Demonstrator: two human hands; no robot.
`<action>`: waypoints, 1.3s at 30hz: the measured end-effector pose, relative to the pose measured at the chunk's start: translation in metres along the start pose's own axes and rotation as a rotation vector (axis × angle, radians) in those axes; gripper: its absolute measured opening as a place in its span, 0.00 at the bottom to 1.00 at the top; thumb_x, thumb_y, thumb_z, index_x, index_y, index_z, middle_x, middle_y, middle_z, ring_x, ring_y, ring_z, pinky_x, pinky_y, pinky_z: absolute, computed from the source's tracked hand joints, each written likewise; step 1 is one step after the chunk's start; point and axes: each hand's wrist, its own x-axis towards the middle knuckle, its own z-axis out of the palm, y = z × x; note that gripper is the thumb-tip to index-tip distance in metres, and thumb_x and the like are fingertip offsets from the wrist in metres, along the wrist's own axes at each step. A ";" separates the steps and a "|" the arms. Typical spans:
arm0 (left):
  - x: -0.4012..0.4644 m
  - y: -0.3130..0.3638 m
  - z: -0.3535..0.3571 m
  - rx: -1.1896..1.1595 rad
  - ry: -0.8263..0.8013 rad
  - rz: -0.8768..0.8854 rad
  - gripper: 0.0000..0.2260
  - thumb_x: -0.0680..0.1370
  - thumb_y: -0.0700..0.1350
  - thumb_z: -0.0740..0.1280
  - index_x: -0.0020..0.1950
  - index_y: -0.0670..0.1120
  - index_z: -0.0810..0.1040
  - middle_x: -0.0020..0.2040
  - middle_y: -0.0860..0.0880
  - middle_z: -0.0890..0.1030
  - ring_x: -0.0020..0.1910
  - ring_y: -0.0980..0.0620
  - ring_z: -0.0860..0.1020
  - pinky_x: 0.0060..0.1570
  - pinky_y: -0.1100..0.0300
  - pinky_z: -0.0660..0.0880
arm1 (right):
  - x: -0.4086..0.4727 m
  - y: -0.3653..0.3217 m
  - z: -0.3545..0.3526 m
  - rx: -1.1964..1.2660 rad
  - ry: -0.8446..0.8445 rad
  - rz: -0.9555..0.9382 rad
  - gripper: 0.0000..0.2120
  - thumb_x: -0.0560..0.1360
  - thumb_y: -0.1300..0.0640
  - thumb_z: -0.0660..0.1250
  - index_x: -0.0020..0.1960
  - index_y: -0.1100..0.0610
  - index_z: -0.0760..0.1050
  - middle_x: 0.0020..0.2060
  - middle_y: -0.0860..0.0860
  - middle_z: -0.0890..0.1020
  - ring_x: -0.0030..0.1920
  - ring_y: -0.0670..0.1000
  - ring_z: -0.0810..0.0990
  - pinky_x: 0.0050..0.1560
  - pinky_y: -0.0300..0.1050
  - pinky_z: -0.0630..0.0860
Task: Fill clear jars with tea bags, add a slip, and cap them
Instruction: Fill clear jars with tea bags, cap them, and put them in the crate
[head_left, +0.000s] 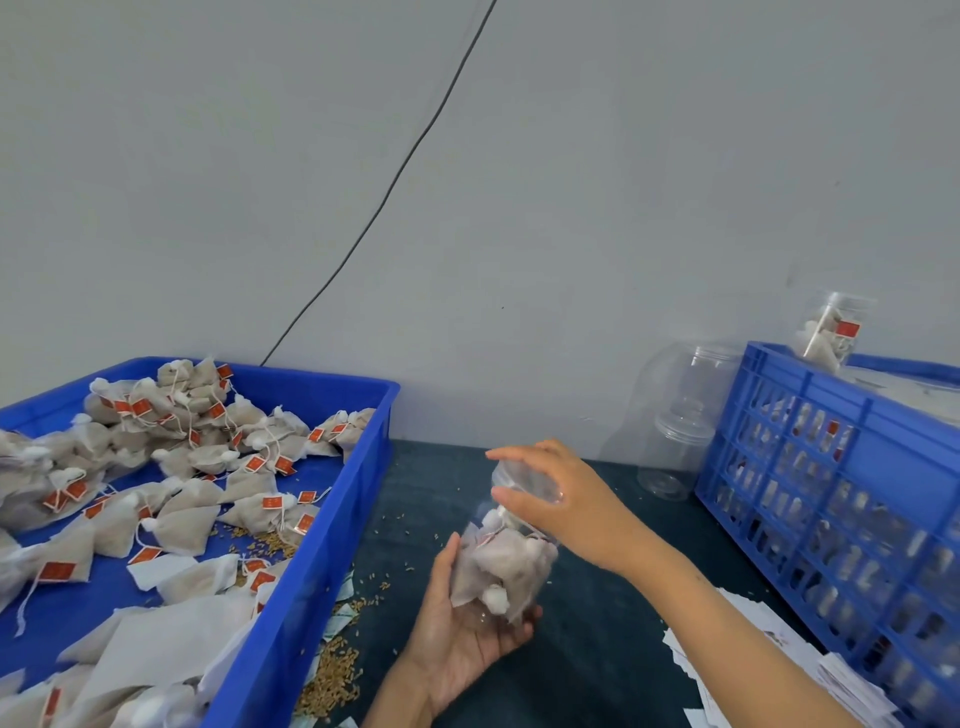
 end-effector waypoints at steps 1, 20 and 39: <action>0.001 0.000 0.000 0.000 0.014 0.036 0.27 0.73 0.61 0.65 0.58 0.41 0.83 0.55 0.36 0.81 0.44 0.42 0.81 0.42 0.51 0.80 | 0.000 0.000 0.002 -0.038 0.028 0.072 0.21 0.73 0.34 0.63 0.65 0.35 0.68 0.59 0.41 0.69 0.63 0.43 0.70 0.63 0.42 0.69; 0.003 0.004 -0.005 -0.123 0.075 0.134 0.26 0.69 0.61 0.68 0.54 0.41 0.84 0.54 0.37 0.82 0.43 0.42 0.82 0.41 0.50 0.80 | -0.006 -0.011 -0.003 0.163 -0.084 0.134 0.44 0.65 0.32 0.66 0.75 0.40 0.50 0.69 0.46 0.61 0.70 0.47 0.61 0.70 0.49 0.64; 0.002 0.001 -0.002 0.036 0.088 0.118 0.26 0.72 0.62 0.63 0.53 0.43 0.85 0.52 0.37 0.82 0.41 0.43 0.81 0.39 0.52 0.79 | -0.006 0.000 0.002 0.089 -0.074 0.002 0.22 0.77 0.43 0.64 0.68 0.36 0.62 0.65 0.40 0.66 0.68 0.41 0.62 0.65 0.41 0.64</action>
